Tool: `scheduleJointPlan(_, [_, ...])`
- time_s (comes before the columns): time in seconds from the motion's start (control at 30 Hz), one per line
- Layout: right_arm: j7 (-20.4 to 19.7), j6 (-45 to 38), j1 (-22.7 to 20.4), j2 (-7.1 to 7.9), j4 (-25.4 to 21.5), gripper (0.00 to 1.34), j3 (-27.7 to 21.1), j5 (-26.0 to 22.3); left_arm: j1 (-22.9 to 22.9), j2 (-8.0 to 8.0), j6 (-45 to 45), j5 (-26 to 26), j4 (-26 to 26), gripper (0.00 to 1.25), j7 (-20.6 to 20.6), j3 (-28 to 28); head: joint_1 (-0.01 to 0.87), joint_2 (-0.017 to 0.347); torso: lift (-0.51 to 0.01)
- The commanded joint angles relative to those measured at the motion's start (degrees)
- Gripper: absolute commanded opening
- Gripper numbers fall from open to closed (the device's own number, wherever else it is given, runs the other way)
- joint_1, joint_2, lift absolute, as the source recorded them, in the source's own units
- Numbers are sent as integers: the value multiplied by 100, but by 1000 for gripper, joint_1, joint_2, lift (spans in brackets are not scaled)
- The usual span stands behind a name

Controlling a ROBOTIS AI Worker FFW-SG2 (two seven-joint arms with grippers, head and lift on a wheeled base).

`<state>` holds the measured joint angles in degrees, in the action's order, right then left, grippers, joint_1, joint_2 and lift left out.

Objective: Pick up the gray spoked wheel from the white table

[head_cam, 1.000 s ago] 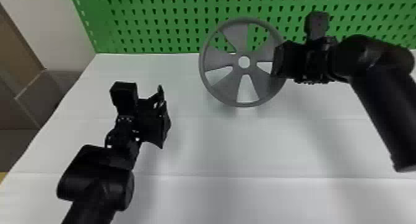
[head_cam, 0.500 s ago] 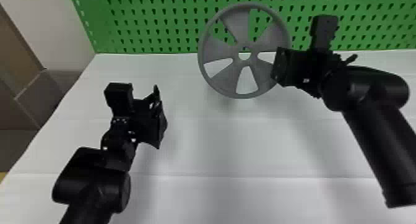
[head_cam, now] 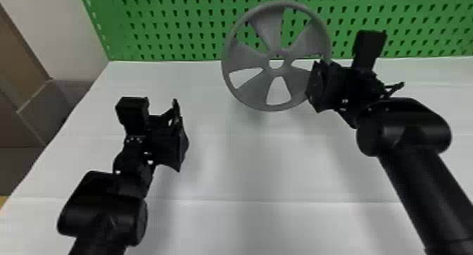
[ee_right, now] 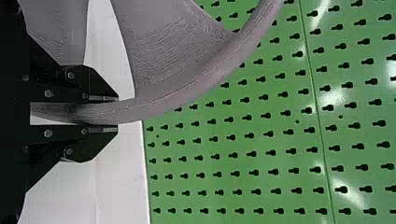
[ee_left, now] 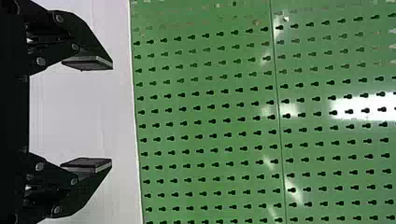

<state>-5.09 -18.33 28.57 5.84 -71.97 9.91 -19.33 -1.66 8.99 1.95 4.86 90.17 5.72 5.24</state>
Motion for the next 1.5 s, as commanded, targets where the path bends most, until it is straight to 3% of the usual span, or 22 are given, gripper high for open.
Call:
scheduleJointPlan(0.0, [8,216,-98,-39,-1,281,-16,87,17,-29,-2,-3,1,741,0,-14,779,103,-71])
scheduleJointPlan(0.53, [87,972,-247,-162,-27,276,-51,474,-45,-275,-72,-170,1,742,0,-102,779,103,-71])
scheduleJointPlan(1.1, [87,1156,-511,-127,-220,276,-51,737,-71,-512,-72,-337,1,750,52,-375,779,104,-71])
scheduleJointPlan(1.47, [87,1139,-537,-101,-256,276,-33,799,-71,-530,-63,-398,1,750,70,-524,779,103,-71])
